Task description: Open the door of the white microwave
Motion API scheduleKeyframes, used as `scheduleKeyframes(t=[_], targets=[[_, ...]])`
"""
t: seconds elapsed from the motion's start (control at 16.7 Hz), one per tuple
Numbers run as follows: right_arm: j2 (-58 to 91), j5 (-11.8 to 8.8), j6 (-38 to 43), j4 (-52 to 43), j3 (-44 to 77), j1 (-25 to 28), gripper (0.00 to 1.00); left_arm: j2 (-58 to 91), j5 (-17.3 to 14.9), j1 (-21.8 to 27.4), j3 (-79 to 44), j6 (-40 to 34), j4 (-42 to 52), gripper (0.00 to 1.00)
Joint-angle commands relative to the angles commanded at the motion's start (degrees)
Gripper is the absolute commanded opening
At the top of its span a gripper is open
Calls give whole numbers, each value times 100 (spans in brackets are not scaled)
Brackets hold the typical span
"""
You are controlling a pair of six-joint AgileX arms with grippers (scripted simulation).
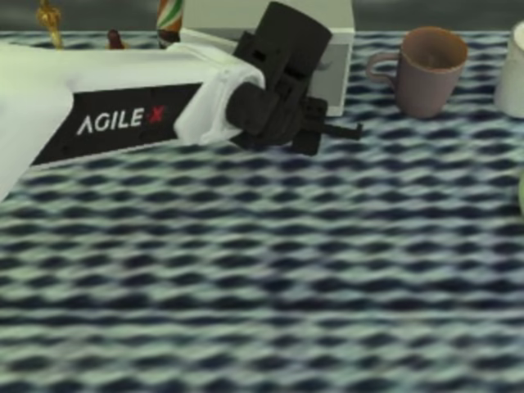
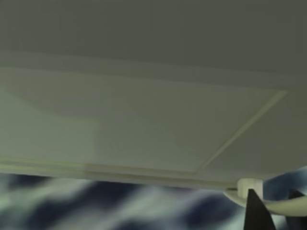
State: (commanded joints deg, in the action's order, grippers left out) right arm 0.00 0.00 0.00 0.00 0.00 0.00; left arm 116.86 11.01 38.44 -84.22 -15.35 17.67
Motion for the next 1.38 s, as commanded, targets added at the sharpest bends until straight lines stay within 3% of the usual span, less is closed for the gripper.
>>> scheduleKeyframes(t=[1.38], targets=[[0, 0, 0, 0, 0, 0, 100, -147, -172, -52, 225, 212, -115, 0]])
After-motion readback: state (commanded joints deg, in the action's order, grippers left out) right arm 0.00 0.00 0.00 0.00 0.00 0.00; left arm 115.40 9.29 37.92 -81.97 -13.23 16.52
